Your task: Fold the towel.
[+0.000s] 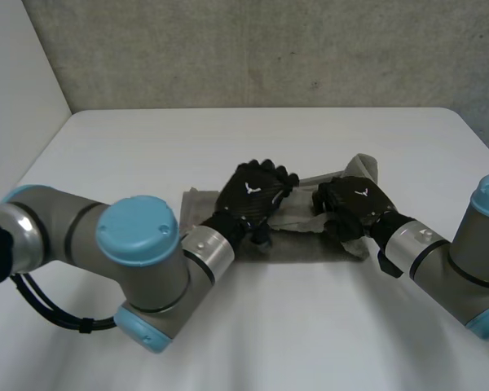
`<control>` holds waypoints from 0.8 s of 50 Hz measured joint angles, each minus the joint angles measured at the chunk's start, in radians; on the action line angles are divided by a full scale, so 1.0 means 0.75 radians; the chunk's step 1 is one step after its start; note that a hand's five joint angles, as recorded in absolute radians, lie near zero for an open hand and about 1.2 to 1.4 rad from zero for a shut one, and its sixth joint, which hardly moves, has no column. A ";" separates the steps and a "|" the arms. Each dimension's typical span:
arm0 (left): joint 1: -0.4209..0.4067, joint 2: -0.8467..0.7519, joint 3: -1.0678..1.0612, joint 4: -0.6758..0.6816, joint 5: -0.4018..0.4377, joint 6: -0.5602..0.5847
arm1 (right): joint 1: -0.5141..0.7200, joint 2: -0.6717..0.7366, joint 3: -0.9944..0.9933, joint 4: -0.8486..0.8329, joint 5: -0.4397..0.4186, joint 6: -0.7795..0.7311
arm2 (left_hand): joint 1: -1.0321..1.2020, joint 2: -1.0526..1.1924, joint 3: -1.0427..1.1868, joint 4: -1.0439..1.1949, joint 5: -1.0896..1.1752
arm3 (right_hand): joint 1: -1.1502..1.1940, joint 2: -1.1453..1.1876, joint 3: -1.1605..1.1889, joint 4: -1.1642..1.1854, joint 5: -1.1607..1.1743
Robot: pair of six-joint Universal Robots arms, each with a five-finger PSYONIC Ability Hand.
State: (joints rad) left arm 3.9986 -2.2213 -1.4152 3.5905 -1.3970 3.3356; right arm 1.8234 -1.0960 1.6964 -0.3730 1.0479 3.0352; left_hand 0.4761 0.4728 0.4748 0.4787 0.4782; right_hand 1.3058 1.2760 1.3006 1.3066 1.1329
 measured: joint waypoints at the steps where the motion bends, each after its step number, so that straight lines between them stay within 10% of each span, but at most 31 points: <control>1: -0.006 -0.016 0.015 -0.008 -0.001 -0.001 | -0.002 0.000 0.000 0.001 0.000 -0.009 | 0.028 0.024 0.024 0.024 0.026 | 0.000 0.000 0.000 0.000 0.000; 31: -0.016 -0.326 0.331 -0.088 -0.123 0.008 | -0.011 -0.009 0.029 0.021 -0.007 -0.092 | 1.212 1.250 1.281 1.255 1.237 | -0.047 -0.040 -0.044 -0.037 -0.038; 37: -0.015 -0.301 0.316 -0.092 -0.123 0.007 | -0.015 -0.031 0.028 0.029 0.006 -0.085 | 1.227 1.332 1.415 1.373 1.311 | -1.251 -1.235 -1.230 -1.246 -1.304; 40: -0.012 -0.265 0.298 -0.101 -0.127 0.008 | -0.017 -0.052 0.027 0.040 0.013 -0.080 | 1.227 1.332 1.416 1.373 1.311 | -1.413 -1.365 -1.403 -1.404 -1.438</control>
State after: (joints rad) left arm 3.9892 -2.4203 -1.1921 3.5145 -1.4926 3.3412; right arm 1.8111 -1.1347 1.7164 -0.3432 1.0572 2.9755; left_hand 1.3965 1.4721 1.5371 1.5085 1.4618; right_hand 0.2457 0.2519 0.2484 0.2534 0.0545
